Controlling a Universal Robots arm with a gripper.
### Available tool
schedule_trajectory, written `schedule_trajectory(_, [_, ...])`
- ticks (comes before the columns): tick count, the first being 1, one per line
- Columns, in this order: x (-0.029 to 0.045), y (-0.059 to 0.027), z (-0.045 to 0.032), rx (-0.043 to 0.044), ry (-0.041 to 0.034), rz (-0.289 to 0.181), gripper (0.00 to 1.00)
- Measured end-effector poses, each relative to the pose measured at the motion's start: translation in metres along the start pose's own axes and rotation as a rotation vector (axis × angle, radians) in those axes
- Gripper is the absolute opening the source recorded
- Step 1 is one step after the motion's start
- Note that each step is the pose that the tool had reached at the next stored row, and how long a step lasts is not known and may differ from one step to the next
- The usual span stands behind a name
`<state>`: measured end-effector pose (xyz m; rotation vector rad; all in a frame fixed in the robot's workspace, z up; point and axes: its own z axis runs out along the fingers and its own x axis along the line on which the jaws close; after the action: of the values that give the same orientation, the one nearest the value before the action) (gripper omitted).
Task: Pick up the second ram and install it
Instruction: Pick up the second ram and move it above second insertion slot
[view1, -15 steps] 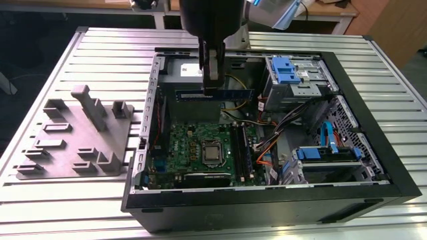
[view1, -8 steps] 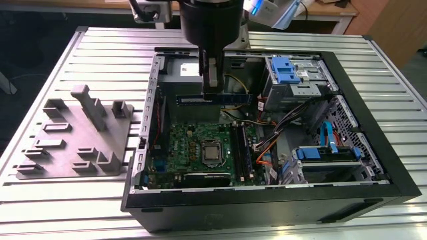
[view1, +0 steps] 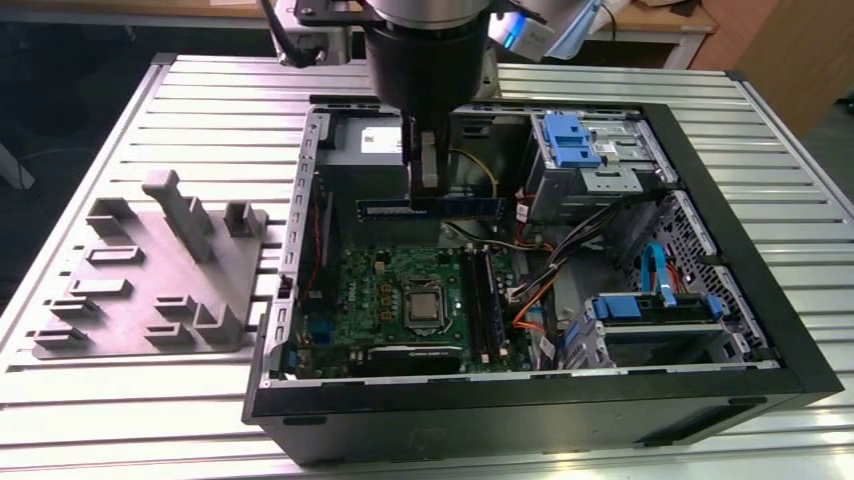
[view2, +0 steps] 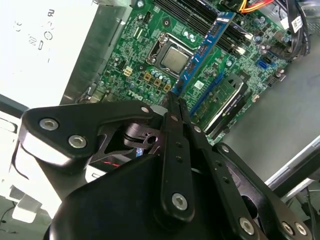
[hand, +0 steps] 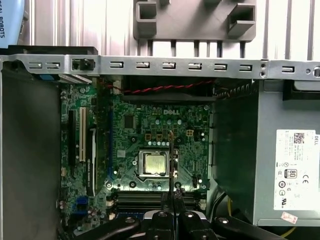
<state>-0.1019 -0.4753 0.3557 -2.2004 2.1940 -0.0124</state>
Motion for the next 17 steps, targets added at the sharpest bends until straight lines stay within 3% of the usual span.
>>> schedule_trajectory(17, [0.0005,-0.0001,0.0194,0.0000,0.0000,0.000,0.12])
